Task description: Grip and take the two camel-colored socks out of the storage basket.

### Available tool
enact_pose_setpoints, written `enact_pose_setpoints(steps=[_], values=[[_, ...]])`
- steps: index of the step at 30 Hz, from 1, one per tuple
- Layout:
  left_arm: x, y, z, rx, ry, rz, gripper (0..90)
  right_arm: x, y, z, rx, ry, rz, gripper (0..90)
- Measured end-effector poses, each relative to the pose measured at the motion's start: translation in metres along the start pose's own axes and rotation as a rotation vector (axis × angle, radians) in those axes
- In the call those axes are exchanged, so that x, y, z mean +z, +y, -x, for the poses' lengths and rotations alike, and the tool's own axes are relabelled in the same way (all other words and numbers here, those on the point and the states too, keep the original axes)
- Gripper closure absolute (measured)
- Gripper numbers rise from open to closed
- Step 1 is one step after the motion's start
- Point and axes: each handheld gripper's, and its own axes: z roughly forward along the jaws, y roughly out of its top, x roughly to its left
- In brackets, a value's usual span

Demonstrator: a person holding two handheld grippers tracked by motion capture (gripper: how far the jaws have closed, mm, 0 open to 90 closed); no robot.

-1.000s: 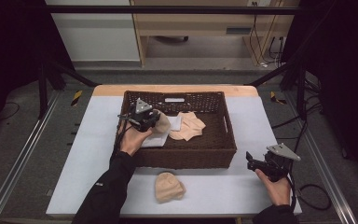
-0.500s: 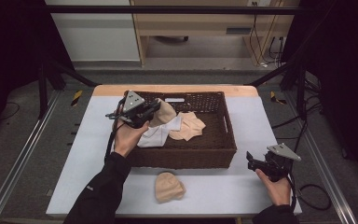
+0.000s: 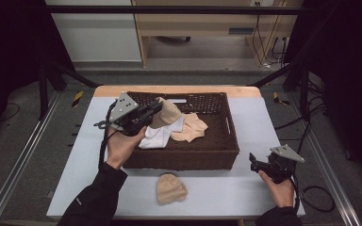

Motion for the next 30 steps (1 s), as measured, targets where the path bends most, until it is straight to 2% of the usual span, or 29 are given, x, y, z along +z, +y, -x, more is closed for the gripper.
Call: enact_pose_setpoints(steps=[7,14,17,30], values=[[-0.022,0.004,0.013,0.014,-0.033,0.013,85.0,-0.001,0.0,0.0,0.002,-0.001,0.004,3.8],[-0.041,0.001,0.02,0.016,-0.052,0.025,85.0,-0.001,0.0,-0.001,0.0,0.0,0.005,3.8],[-0.052,-0.004,0.025,0.018,-0.069,0.023,85.1,-0.002,0.0,-0.001,0.0,-0.001,0.005,3.8],[-0.076,-0.03,0.044,0.013,-0.121,0.021,85.0,-0.002,0.0,-0.001,-0.003,0.003,0.007,3.8]])
